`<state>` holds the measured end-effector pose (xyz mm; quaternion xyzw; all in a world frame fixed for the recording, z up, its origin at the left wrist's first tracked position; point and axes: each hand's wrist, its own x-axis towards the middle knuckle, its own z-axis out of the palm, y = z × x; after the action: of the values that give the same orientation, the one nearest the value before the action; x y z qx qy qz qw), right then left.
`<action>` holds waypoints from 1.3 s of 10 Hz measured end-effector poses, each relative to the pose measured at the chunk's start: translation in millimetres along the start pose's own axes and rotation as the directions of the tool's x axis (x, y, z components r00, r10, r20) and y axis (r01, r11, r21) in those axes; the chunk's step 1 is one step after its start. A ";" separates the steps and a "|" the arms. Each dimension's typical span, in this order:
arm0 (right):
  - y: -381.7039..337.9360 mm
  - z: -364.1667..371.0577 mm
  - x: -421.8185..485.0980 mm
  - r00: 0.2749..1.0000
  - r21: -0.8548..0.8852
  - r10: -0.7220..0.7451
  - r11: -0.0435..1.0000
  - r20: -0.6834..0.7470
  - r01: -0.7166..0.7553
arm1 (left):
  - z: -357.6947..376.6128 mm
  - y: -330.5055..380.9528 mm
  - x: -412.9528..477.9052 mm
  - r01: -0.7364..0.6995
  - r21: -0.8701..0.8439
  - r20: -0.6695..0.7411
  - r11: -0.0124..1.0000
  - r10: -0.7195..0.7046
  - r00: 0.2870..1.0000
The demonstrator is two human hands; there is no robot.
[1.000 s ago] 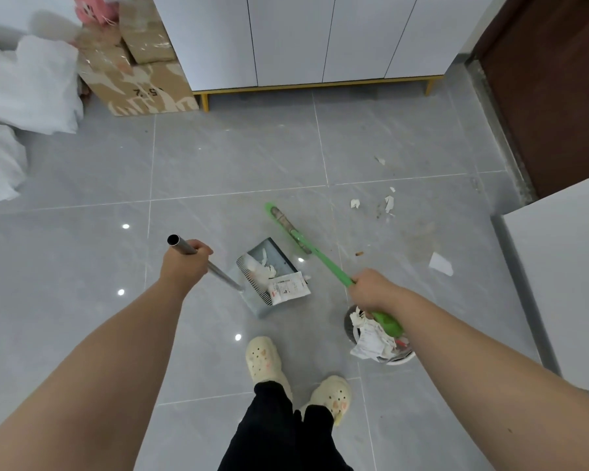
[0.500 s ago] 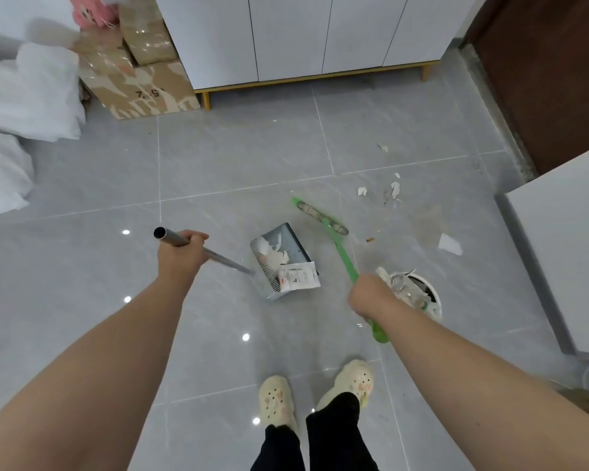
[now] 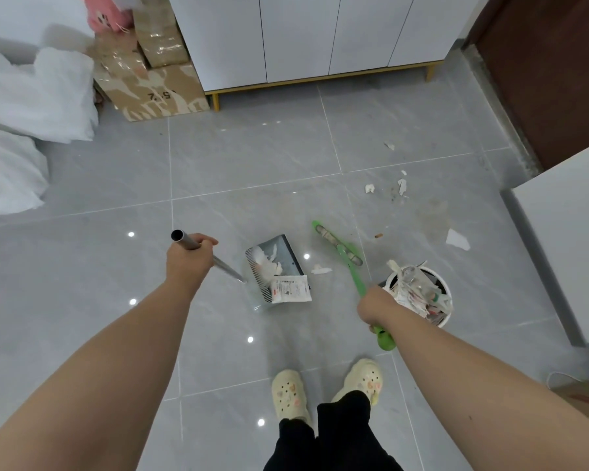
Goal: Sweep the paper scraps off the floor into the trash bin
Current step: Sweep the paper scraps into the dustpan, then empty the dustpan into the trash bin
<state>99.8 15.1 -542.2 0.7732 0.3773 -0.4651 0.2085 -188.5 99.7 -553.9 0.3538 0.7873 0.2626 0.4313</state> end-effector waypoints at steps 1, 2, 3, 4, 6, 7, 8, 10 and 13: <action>2.3 3.2 -4.1 1.000 -0.107 0.006 0.994 0.026 -0.004 | 9.0 -9.6 -6.0 0.014 0.052 0.038 0.999 -0.016 0.999; 1.7 12.8 -8.3 0.997 -0.051 -0.044 0.998 0.059 0.047 | 21.4 -18.9 -14.2 0.009 0.125 0.060 0.992 -0.017 0.998; -5.5 18.8 -18.5 0.989 0.019 -0.123 0.992 0.086 0.122 | 25.7 -26.1 -17.8 0.037 0.121 0.039 0.992 -0.042 0.998; -11.6 7.0 -27.9 0.968 0.037 -0.210 0.978 0.141 0.207 | 27.0 -27.8 -20.9 0.048 0.108 0.052 0.993 -0.054 0.997; -18.7 -9.5 -62.8 0.972 0.034 -0.225 0.974 0.064 0.223 | 27.2 -28.9 -32.4 0.090 0.126 0.076 0.988 -0.100 0.992; -17.0 -6.2 -69.4 0.979 0.012 -0.203 0.979 -0.004 0.204 | 30.7 -23.3 -41.2 0.151 0.082 0.112 0.985 -0.159 0.981; -7.8 -3.5 -63.7 0.991 -0.023 -0.121 0.993 -0.061 0.120 | 37.6 -16.3 -52.4 0.154 0.010 0.118 0.988 -0.154 0.981; 32.1 -18.0 -65.6 0.946 0.140 -0.129 0.974 -0.299 0.177 | 46.4 -3.4 -86.0 0.165 -0.101 0.056 0.981 -0.160 0.986; 161.6 -63.6 -100.4 0.903 0.238 0.023 0.967 -0.430 0.089 | 52.5 57.9 -161.8 0.040 -0.176 0.009 0.984 -0.039 0.999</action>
<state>232.8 -82.8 -428.3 0.8700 0.3650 -0.3312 0.0124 -62.9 13.9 -458.2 0.2994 0.7667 0.3213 0.4682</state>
